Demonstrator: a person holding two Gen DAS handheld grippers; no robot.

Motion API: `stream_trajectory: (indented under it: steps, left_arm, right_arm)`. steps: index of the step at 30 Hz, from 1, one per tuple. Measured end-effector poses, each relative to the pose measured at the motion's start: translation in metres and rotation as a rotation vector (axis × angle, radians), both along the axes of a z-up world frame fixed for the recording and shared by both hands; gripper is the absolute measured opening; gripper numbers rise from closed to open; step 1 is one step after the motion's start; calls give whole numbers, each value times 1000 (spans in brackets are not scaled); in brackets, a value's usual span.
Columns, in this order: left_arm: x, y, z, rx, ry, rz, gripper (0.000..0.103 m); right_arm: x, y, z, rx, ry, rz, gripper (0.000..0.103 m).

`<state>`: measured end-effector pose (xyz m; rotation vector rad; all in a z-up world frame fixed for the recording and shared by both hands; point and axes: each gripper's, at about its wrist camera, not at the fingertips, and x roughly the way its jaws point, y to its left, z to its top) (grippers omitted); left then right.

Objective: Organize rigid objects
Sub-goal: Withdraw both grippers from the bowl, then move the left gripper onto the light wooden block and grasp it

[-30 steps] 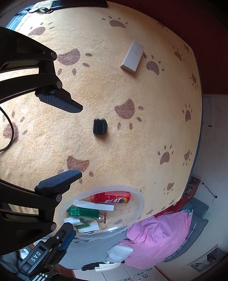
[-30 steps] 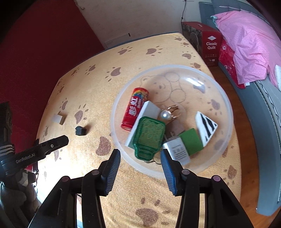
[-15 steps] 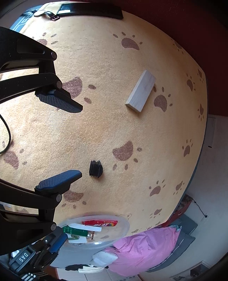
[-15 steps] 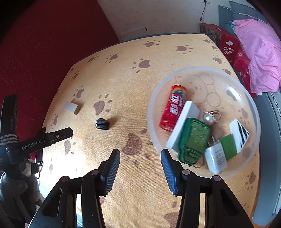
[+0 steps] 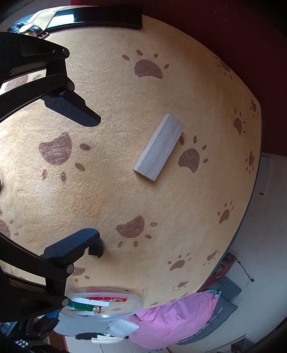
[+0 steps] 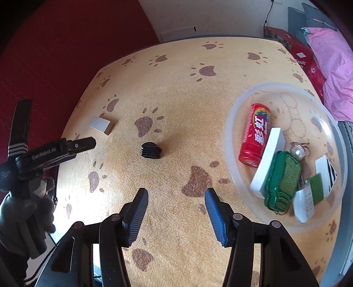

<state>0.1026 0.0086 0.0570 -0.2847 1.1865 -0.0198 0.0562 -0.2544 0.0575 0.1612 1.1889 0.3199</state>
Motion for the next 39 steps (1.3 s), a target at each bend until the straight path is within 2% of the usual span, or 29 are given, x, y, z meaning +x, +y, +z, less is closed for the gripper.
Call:
stream_trajectory:
  steps: [5, 24, 30, 35, 39]
  left_arm:
    - [19, 17, -8, -9, 8, -45, 103]
    - [79, 36, -40, 80, 46, -239, 103]
    - [83, 34, -46, 129, 28, -275, 103]
    - [80, 24, -50, 222, 14, -333, 103]
    - [79, 27, -50, 214, 4, -317, 103]
  right_arm:
    - [2, 10, -3, -4, 14, -1, 64]
    - [18, 42, -20, -27, 70, -34, 65]
    - [23, 49, -25, -31, 83, -43, 65]
    - [30, 54, -30, -37, 89, -60, 65]
    - [32, 58, -32, -40, 92, -67, 65]
